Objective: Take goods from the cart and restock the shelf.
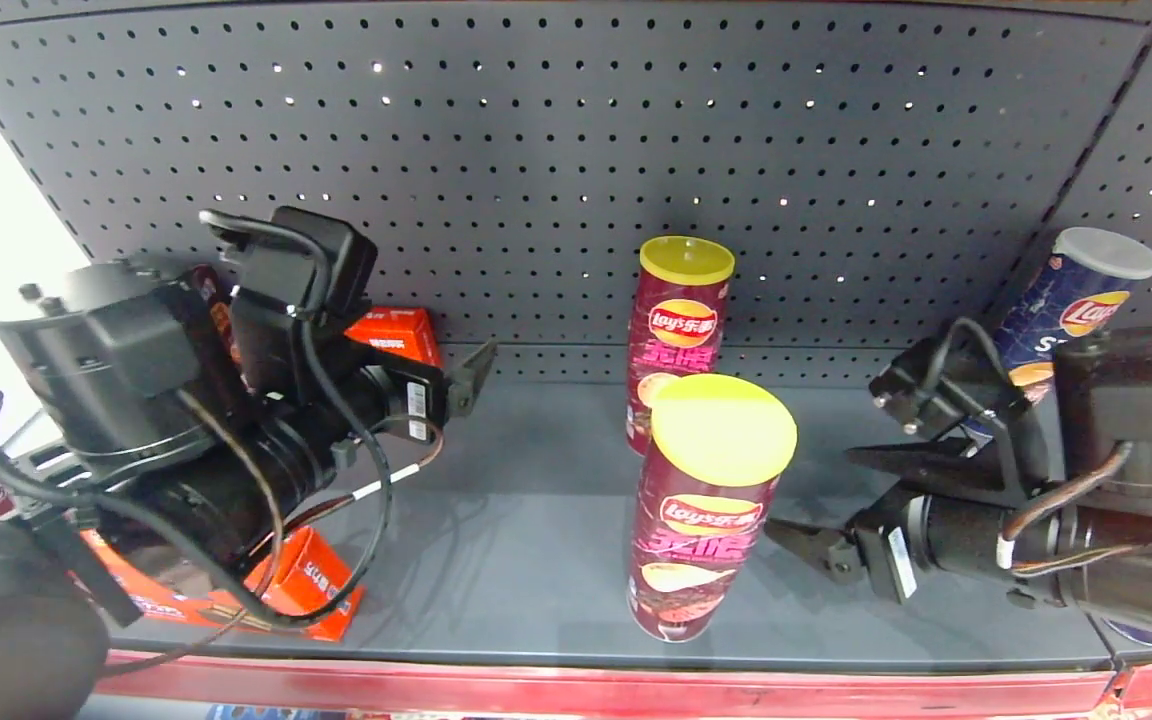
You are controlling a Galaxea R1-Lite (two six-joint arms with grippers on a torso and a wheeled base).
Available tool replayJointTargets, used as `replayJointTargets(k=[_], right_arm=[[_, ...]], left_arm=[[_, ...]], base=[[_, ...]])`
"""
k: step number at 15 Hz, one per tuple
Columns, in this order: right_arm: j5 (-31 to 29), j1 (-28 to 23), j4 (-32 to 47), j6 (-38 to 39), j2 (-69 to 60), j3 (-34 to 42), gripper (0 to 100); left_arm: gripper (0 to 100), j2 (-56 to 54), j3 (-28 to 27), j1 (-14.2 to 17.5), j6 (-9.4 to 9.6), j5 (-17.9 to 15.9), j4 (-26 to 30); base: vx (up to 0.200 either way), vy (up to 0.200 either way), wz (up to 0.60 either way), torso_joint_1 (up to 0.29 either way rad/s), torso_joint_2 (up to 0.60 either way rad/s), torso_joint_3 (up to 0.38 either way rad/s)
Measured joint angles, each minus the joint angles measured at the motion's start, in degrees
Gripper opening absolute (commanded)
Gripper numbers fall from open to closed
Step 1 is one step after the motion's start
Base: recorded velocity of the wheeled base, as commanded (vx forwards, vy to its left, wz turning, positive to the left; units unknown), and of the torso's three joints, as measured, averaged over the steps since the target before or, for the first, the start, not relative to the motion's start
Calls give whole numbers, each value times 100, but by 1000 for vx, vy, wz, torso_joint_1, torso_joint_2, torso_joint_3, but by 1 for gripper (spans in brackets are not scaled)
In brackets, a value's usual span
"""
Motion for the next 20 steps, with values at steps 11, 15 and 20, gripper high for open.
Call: replayJointTargets(k=[11, 15, 20], right_arm=[[-182, 356, -853, -148, -3344, 2122, 100], [-162, 361, -772, -166, -4830, 3417, 100], [-217, 223, 372, 116, -5976, 4236, 100]], left_arm=[[100, -4476, 1649, -301, 217, -68, 2277], [100, -6485, 2297, -488, 491, -65, 4042], [100, -7698, 3634, -508, 575, -40, 4831]], base=[[0, 0, 0, 0, 0, 0], [0, 0, 0, 0, 0, 0], [0, 0, 0, 0, 0, 0]])
